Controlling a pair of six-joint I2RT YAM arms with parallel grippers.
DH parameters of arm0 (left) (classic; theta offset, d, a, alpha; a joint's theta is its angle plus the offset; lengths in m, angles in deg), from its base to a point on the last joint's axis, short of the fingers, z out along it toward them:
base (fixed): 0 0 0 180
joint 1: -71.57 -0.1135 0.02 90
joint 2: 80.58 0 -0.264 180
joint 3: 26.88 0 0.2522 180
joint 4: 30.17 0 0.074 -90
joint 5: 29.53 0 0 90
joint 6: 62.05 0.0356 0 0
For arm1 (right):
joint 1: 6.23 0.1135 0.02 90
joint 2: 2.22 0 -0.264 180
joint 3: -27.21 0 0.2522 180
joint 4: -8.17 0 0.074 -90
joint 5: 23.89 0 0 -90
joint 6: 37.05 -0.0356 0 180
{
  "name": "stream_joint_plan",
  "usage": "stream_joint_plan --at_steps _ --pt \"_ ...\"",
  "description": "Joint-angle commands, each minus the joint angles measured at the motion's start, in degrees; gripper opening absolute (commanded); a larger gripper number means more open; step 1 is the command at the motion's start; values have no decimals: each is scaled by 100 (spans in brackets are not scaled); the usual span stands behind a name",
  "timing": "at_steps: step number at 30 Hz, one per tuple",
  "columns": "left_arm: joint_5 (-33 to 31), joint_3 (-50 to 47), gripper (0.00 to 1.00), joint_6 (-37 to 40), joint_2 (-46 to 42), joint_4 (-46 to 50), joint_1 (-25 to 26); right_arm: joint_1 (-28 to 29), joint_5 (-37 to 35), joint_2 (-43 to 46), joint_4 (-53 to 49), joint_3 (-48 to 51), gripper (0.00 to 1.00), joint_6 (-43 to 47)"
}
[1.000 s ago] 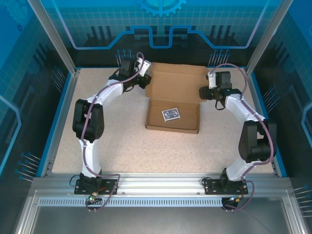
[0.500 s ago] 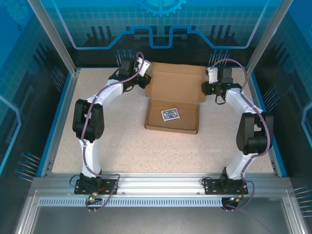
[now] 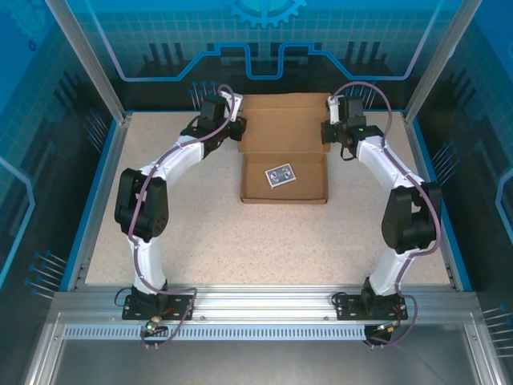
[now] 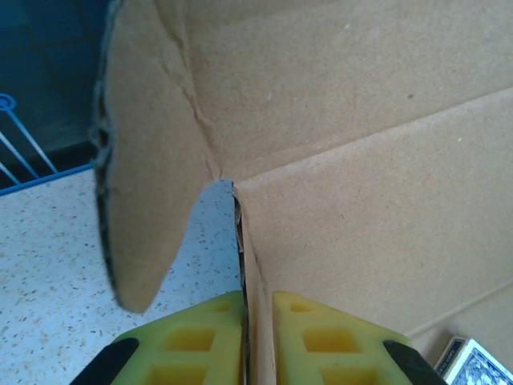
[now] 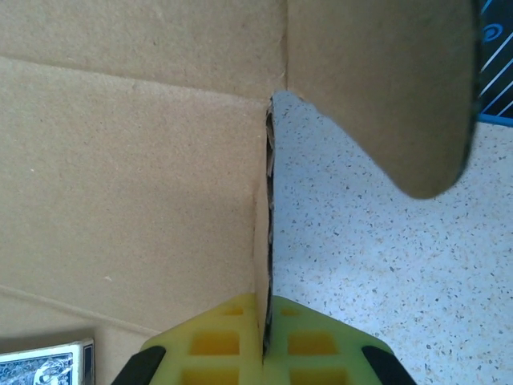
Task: Fold the paper box
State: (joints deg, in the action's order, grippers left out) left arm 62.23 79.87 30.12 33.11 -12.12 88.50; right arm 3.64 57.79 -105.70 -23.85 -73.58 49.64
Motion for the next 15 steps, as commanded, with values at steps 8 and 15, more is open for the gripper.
stream_joint_plan --at_steps 8,15 --pt "-208 -126 23 -393 -130 29 74 89 -91 -191 780 51 0 -45" --pt "-223 186 15 -382 21 538 65 86 -99 -226 824 28 0 -77"
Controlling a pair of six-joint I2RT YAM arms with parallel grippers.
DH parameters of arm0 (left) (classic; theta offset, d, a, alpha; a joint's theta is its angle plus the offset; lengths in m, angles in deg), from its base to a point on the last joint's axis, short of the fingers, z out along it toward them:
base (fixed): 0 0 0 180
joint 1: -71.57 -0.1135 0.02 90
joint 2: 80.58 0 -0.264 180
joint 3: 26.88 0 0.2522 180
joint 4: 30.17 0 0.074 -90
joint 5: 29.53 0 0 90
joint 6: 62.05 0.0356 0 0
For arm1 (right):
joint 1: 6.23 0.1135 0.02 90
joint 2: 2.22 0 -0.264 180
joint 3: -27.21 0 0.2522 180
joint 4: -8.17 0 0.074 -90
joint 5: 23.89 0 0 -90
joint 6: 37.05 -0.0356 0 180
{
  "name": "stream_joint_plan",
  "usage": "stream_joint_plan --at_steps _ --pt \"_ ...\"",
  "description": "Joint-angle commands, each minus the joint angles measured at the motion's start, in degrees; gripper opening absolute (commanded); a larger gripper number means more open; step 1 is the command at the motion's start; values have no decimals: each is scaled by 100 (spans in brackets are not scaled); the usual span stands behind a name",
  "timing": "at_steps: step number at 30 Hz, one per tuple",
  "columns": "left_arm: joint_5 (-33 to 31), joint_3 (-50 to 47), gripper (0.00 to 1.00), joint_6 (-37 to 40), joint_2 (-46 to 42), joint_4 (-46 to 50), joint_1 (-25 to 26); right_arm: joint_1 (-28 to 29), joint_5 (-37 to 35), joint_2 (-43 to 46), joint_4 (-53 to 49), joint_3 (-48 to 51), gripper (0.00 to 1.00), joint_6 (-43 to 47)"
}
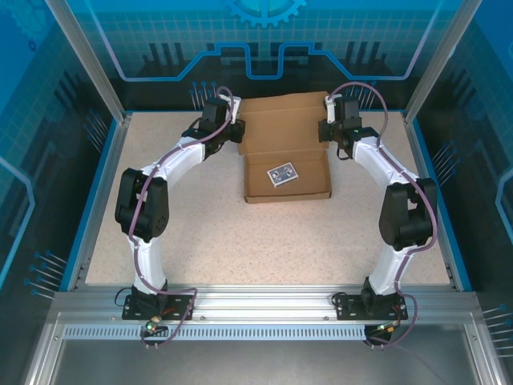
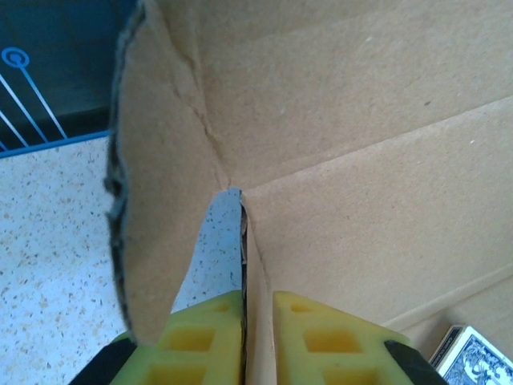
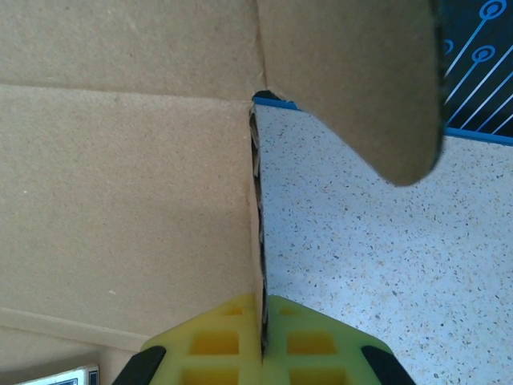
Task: Fold the paper box
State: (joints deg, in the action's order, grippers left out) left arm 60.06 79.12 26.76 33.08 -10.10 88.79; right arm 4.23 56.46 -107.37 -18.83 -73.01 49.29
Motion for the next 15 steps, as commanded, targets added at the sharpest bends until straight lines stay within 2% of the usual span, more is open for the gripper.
stream_joint_plan --at_steps 1,8,12,15 --pt "-55 271 13 -79 9 390 36 26 29 -68 328 -44 0 -61" --pt "-326 251 11 -745 -163 285 42 84 -131 -89 634 -102 0 -403" --pt "-476 66 5 -1200 -304 -175 80 118 -54 -84 948 -32 0 -582" --pt "-817 -210 0 -1337 -438 -668 194 139 93 -76 1266 92 0 -644"
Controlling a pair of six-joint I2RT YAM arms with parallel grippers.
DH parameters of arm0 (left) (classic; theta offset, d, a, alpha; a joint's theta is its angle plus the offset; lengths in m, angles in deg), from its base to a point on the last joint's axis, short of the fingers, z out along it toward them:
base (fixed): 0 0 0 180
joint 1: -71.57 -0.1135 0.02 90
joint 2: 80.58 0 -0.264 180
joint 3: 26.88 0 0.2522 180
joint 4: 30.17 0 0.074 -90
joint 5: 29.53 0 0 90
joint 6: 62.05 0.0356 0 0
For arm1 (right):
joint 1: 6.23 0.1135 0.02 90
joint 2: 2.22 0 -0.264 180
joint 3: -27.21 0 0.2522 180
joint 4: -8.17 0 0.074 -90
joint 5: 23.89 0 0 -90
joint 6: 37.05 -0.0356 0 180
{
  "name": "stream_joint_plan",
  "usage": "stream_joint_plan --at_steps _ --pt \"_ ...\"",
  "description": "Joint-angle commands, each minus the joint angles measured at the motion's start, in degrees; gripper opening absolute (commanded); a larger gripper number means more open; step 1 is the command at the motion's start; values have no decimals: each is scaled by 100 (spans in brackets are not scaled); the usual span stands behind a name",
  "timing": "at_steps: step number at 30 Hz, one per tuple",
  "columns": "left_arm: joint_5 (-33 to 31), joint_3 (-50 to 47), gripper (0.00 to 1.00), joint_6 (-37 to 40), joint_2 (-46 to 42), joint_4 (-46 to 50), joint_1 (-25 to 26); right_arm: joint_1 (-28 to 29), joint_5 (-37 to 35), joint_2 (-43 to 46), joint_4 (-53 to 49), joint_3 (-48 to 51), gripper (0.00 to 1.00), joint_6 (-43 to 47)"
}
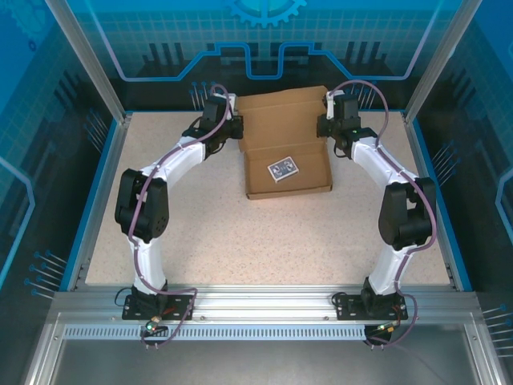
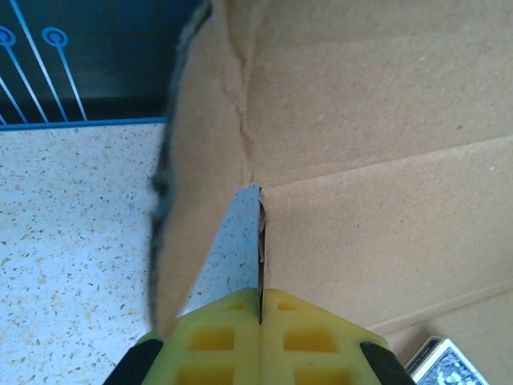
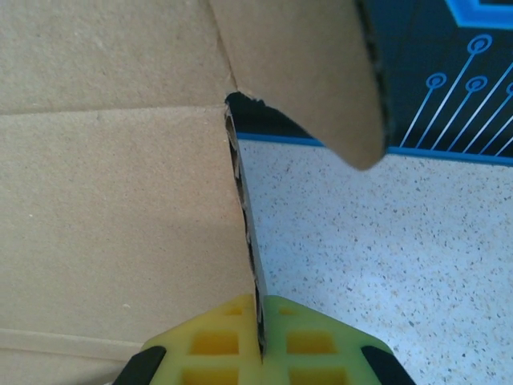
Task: Fold the paper box
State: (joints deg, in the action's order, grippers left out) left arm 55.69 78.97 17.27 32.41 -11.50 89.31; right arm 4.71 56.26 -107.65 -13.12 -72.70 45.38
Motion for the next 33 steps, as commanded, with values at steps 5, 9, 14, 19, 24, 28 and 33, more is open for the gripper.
stream_joint_plan --at_steps 5,9,14,19,24,28,33 --pt "-1096 -824 0 -388 -639 -1488 397 109 293 -65 965 175 0 -341" --pt "-1580 -1341 0 -242 -785 -2241 626 110 301 -36 1186 376 1 -423" --pt "-2082 -1768 0 16 -864 -2959 921 159 257 -12 1404 633 1 -613" --pt "-2322 -2087 0 220 -889 -3435 1111 191 311 93 1893 1011 1 -596" --pt "-2518 -2619 0 484 -961 -4122 1294 208 487 280 2635 1499 1 -571" --pt "-2670 -3116 0 811 -892 -4978 1490 236 569 349 3131 1913 0 -562" --pt "-2848 -3497 0 1083 -830 -5498 1737 242 626 412 3492 2286 0 -518"
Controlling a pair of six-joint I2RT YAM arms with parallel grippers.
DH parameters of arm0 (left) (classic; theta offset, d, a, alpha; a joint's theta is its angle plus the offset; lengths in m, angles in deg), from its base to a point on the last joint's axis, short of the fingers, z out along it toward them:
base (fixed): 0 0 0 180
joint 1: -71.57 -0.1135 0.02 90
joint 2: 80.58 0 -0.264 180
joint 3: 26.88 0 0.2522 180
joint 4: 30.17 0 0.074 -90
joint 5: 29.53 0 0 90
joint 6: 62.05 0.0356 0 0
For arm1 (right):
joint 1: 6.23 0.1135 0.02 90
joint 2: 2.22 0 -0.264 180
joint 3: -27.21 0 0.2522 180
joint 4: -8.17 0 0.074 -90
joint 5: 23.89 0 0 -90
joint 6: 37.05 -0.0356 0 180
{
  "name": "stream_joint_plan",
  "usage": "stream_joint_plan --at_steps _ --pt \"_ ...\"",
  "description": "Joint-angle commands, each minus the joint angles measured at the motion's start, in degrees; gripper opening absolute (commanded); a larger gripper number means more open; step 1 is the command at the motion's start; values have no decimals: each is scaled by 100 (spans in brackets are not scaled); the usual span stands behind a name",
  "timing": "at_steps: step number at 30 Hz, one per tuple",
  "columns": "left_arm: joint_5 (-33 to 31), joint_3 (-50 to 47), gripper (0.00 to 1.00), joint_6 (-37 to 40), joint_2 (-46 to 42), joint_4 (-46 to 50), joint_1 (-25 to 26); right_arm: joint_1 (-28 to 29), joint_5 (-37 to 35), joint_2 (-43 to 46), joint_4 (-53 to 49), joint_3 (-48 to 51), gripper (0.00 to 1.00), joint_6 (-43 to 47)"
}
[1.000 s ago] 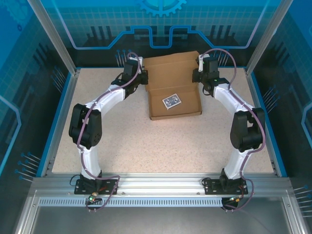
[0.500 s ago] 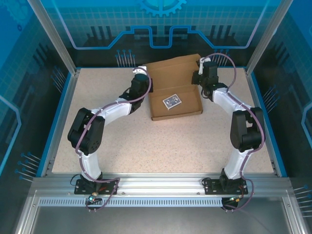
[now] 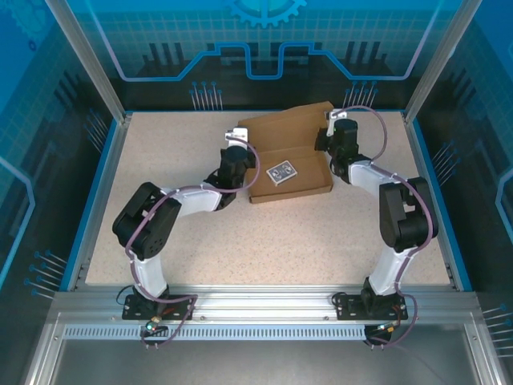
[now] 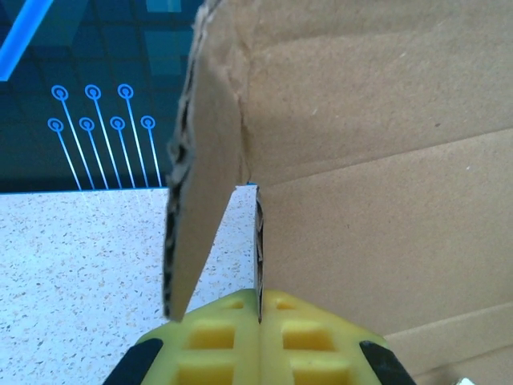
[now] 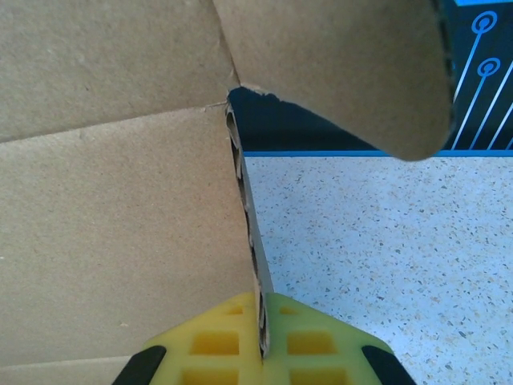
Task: Fold the paper box
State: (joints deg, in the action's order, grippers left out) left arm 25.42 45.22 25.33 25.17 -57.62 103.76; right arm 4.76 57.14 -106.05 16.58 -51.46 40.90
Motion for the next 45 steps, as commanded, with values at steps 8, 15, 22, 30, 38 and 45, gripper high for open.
stream_joint_plan --at_steps 8,15,22,30,38,45 --pt "-142 -624 0 620 -21 -1433 604 230 541 508 854 774 1 -97" --pt "-579 -572 0 438 103 -1338 832 258 512 552 921 1036 1 -276" --pt "-643 -270 0 155 184 -931 908 438 131 611 785 1155 1 -385" --pt "-993 -388 0 530 532 -1643 1234 472 45 598 936 1357 1 -440" --pt "-934 -868 0 1034 680 -2474 1390 463 72 691 1028 1573 1 -333" --pt "-1025 -1318 0 1449 806 -3288 1475 406 9 809 1217 1982 2 -315"
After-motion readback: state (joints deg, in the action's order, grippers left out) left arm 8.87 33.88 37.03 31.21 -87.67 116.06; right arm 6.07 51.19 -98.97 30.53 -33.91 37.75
